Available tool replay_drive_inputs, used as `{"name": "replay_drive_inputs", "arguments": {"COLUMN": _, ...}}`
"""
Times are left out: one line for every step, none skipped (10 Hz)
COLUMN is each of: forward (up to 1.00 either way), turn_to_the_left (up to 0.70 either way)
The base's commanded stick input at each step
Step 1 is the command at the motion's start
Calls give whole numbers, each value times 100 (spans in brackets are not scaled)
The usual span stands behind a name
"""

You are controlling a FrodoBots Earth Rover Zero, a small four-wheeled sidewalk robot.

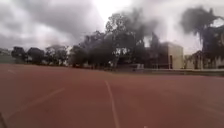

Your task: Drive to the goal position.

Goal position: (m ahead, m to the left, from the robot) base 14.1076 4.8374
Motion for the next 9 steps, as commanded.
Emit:
{"name": "replay_drive_inputs", "arguments": {"forward": 70, "turn_to_the_left": 0}}
{"name": "replay_drive_inputs", "arguments": {"forward": 70, "turn_to_the_left": 0}}
{"name": "replay_drive_inputs", "arguments": {"forward": 70, "turn_to_the_left": 0}}
{"name": "replay_drive_inputs", "arguments": {"forward": 70, "turn_to_the_left": 35}}
{"name": "replay_drive_inputs", "arguments": {"forward": 70, "turn_to_the_left": 35}}
{"name": "replay_drive_inputs", "arguments": {"forward": 70, "turn_to_the_left": 35}}
{"name": "replay_drive_inputs", "arguments": {"forward": 70, "turn_to_the_left": 35}}
{"name": "replay_drive_inputs", "arguments": {"forward": 70, "turn_to_the_left": 21}}
{"name": "replay_drive_inputs", "arguments": {"forward": 70, "turn_to_the_left": 5}}
